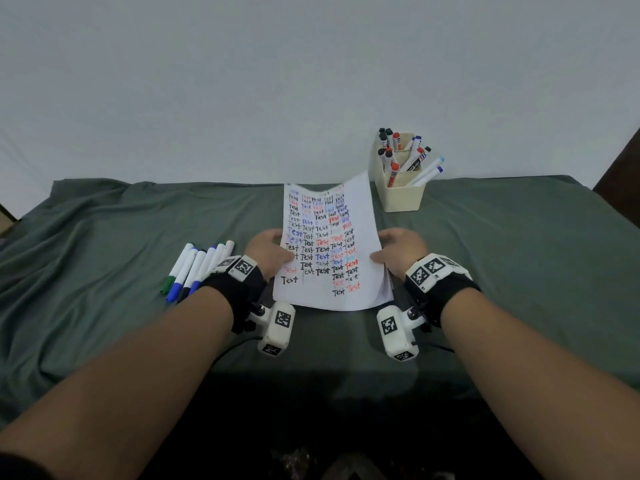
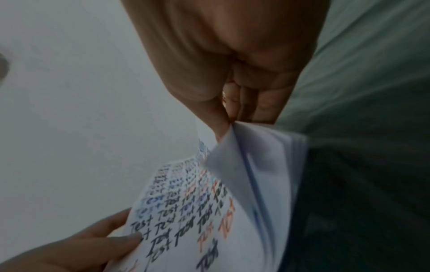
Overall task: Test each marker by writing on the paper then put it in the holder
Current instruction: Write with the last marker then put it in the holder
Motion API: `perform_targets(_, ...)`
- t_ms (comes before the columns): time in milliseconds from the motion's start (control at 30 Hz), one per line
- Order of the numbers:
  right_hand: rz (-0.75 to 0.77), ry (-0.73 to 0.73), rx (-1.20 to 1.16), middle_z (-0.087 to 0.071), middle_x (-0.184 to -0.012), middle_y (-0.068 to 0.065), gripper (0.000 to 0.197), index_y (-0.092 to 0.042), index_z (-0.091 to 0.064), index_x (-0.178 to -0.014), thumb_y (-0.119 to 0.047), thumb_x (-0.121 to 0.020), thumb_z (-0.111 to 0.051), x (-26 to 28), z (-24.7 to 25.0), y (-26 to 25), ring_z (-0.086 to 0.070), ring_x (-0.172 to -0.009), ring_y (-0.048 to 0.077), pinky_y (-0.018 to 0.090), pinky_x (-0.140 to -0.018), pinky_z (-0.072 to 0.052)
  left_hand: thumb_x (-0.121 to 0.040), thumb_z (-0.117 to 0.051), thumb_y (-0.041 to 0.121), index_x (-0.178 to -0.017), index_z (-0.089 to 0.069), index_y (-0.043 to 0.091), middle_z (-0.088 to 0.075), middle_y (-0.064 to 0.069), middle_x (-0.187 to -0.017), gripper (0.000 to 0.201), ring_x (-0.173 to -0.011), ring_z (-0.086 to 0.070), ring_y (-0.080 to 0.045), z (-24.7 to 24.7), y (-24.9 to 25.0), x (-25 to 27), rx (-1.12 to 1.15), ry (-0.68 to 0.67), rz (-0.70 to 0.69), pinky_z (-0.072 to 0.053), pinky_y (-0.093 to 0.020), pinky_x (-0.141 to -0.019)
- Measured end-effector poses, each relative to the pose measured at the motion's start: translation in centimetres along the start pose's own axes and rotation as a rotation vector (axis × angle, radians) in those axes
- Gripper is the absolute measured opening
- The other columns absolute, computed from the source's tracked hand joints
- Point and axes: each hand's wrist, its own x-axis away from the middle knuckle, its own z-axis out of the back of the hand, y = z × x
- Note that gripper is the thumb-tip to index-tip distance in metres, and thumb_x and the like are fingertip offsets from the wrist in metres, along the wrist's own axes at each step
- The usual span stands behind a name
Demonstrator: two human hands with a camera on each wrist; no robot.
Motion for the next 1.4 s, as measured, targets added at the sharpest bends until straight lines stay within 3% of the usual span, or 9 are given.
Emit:
perform_targets(233,0.24,0.211,-0.121,-0.064,-0.089,-0.021,0.039,-0.037,-0.052,-0.095,-0.005,-0.082,-0.069,-2.3,0.1,-3.3,-0.061,-0.083,-0.002,0.021,-0.068,-0.046,-0.09,-0.068,0.012,-0.127,-0.043,0.04,-0.074,0.007,-0.096,0.053,-0.08,-0.072,-0.01,1.0,2.5,-1.1,-0.019,0.226,-0.348,-0.06,-0.036,-0.071)
perform_targets(367,0.283,0.298,-0.156,-0.061,-0.09,-0.022,0.036,-0.032,-0.049,-0.104,-0.008,-0.086,-0.069,-3.2,0.2,-4.3,-0.065,-0.085,0.008,0.029,-0.078,-0.052,-0.092,-0.067,0.014,-0.124,-0.039,0.042,-0.067,0.016,-0.09,0.052,-0.073,-0.065,0.006,1.0,3.7,-1.6,-0.077,0.331,-0.488,-0.049,-0.015,-0.058)
perform_targets(533,0.263,0.263,-0.1,-0.062,-0.095,-0.012,0.034,-0.029,-0.048,-0.111,-0.013,-0.089,-0.069,-3.5,-0.9,-2.8,-0.068,-0.093,0.021,0.042,-0.087,-0.057,-0.095,-0.063,0.019,-0.131,-0.037,0.043,-0.057,0.025,-0.083,0.049,-0.073,-0.06,0.008,-0.4,2.4,-1.9,-0.178,0.371,-0.506,-0.041,-0.017,-0.059)
perform_targets(600,0.254,0.252,-0.1,-0.064,-0.099,-0.01,0.037,-0.024,-0.05,-0.117,-0.013,-0.088,-0.069,-3.7,-1.2,-2.1,-0.068,-0.094,0.022,0.046,-0.088,-0.058,-0.096,-0.059,0.022,-0.128,-0.033,0.046,-0.064,0.021,-0.092,0.048,-0.08,-0.064,-0.001,-0.9,1.6,-1.9,-0.17,0.343,-0.479,-0.045,-0.023,-0.066)
perform_targets(767,0.262,0.259,-0.076,-0.06,-0.088,-0.018,0.028,-0.03,-0.05,-0.112,-0.024,-0.09,-0.067,-4.5,-1.1,-1.2,-0.067,-0.087,0.016,0.038,-0.083,-0.056,-0.096,-0.056,0.022,-0.128,-0.031,0.045,-0.062,0.015,-0.112,0.047,-0.091,-0.061,-0.013,-1.3,0.6,-2.4,-0.107,0.353,-0.446,-0.044,-0.03,-0.081)
perform_targets(900,0.263,0.271,-0.043,-0.061,-0.087,-0.009,0.014,-0.027,-0.05,-0.105,-0.024,-0.096,-0.06,-5.1,-1.0,-1.2,-0.063,-0.083,0.019,0.036,-0.079,-0.053,-0.095,-0.058,0.024,-0.13,-0.035,0.044,-0.064,0.011,-0.122,0.048,-0.102,-0.064,-0.014,-1.3,0.3,-2.9,-0.036,0.336,-0.459,-0.051,-0.035,-0.088)
perform_targets(1033,0.266,0.244,-0.023,-0.063,-0.095,-0.001,0.011,-0.022,-0.053,-0.109,-0.022,-0.099,-0.059,-5.3,-0.7,-1.4,-0.061,-0.087,0.022,0.031,-0.075,-0.044,-0.097,-0.056,0.023,-0.13,-0.04,0.043,-0.066,0.016,-0.114,0.042,-0.097,-0.066,-0.008,-0.9,0.5,-3.5,-0.03,0.347,-0.465,-0.051,-0.031,-0.081)
perform_targets(1200,0.304,0.265,-0.033,-0.069,-0.105,0.007,0.015,-0.013,-0.059,-0.114,-0.018,-0.1,-0.06,-5.2,-0.1,-2.3,-0.063,-0.094,0.025,0.032,-0.082,-0.047,-0.1,-0.05,0.025,-0.115,-0.051,0.035,-0.06,0.018,-0.082,0.019,-0.076,-0.063,-0.008,0.2,1.6,-4.3,-0.181,0.423,-0.471,-0.047,-0.026,-0.063)
perform_targets(1400,0.344,0.325,-0.006,-0.066,-0.097,0.004,0.014,-0.013,-0.058,-0.114,-0.019,-0.101,-0.058,-4.8,0.3,-3.8,-0.058,-0.084,0.021,0.027,-0.076,-0.041,-0.099,-0.052,0.023,-0.123,-0.043,0.04,-0.048,0.022,-0.07,0.031,-0.063,-0.053,0.006,0.7,3.7,-4.2,-0.276,0.482,-0.555,-0.03,-0.014,-0.052)
